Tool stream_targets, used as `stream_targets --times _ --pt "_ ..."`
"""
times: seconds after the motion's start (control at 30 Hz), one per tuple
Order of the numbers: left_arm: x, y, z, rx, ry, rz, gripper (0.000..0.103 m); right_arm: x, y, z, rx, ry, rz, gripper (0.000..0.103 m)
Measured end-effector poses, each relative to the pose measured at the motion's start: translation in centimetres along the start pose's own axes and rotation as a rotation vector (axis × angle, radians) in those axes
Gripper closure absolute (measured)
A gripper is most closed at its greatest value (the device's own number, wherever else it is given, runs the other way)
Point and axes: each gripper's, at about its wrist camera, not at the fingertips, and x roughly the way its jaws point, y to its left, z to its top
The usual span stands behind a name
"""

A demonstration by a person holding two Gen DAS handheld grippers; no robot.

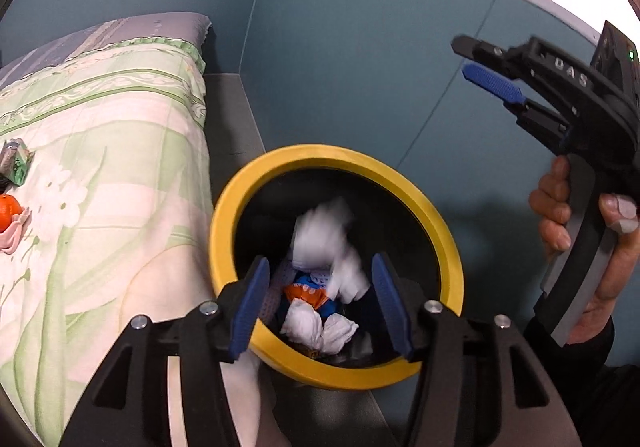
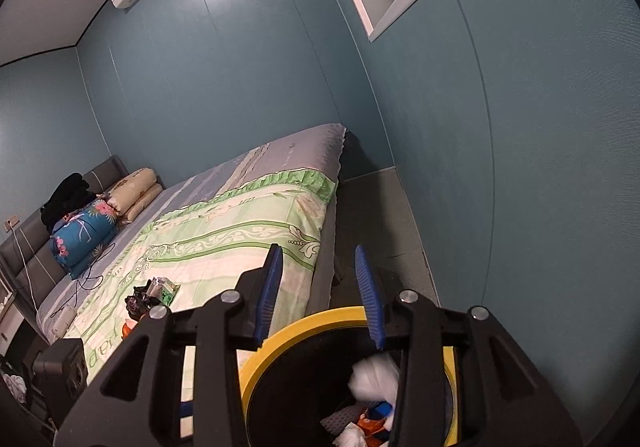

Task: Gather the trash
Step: 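Move both open tools back to the oranges and bags on the bed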

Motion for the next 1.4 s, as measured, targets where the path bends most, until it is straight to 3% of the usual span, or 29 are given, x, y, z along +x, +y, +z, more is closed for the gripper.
stream_targets --times 0.33,0.53,0.73,0.97,1.17,1.4 --pt "-4.0 4.1 1.1 -0.063 -0.082 0.098 0.045 -0.3 1.2 0.4 -0.017 -0.005 0.038 0.065" --pt "-6.8 7.1 1.4 -0.115 -0.142 0.155 0.037 0.5 3.9 1.0 -0.062 0.006 0.086 0.059" --pt "-10.0 10.6 1.1 -0.174 -0.204 0.238 0.026 1.7 7.8 1.6 -0.121 0.016 0.147 0.045" --pt "-12.7 14.8 -0.5 -0.230 -0.233 0.335 0.018 4.5 12.6 1.5 -0.178 0.062 0.235 0.033" --pt "-14.6 19.4 -2.2 -0.293 -0.234 0.417 0.017 7.7 17.2 0.9 -0.238 0.121 0.298 0.024" --pt "-16.4 25.4 -4.1 -0.385 -0.240 0.502 0.017 12.9 22.7 -0.6 -0.300 0.213 0.363 0.021"
